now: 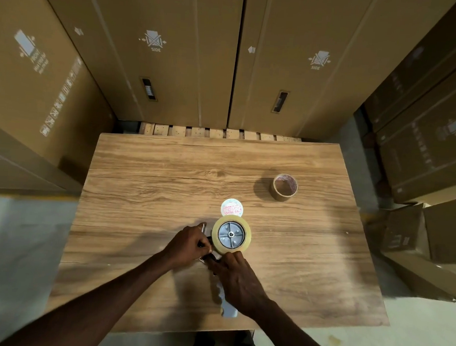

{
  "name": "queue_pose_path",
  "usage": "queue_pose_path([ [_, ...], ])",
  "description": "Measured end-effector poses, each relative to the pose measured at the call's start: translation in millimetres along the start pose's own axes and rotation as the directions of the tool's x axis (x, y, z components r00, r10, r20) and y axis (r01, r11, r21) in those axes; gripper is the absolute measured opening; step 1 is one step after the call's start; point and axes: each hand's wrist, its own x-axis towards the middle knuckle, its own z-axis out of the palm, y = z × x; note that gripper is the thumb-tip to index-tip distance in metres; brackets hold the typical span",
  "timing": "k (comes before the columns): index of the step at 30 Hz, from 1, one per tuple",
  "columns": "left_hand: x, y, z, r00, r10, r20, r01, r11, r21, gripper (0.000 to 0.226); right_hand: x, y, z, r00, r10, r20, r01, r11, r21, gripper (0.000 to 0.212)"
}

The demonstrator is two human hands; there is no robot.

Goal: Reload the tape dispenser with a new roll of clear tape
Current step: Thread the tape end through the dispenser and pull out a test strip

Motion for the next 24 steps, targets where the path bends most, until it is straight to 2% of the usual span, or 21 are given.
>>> queue_pose_path([
  [4,0,0,-3,0.999,0.030,0.019,-0.031,0.999,0.017,0.008,4,1,-5,0.997,-0.075,-0.015,0.075,0.997,-0.018,0.060],
  [9,1,-1,-4,0.999,0.019,0.043,-0.021,0.999,0.043,0.009,8,4,-4,0.993,-0.113,0.030,0.115,0.992,-0.048,0.074],
  [13,2,-2,-3,0.998,0.008,0.061,-0.010,0.999,0.039,0.009,8,5,0,0.988,-0.147,0.045,0.150,0.988,-0.048,0.063],
  [17,2,-7,1,0.999,0.012,0.031,-0.013,1.000,0.020,0.009,1,7,0,0.997,-0.079,-0.005,0.079,0.997,0.000,0.070],
  [21,1,-12,12,0.999,0.039,-0.022,-0.039,0.999,-0.020,0.007,-9,2,-1,0.994,0.048,-0.102,-0.026,0.979,0.205,0.050],
  [24,-5,-16,25,0.988,0.092,-0.122,-0.091,0.996,0.011,0.008,-13,3,8,0.981,0.164,-0.108,-0.129,0.954,0.271,0.042],
])
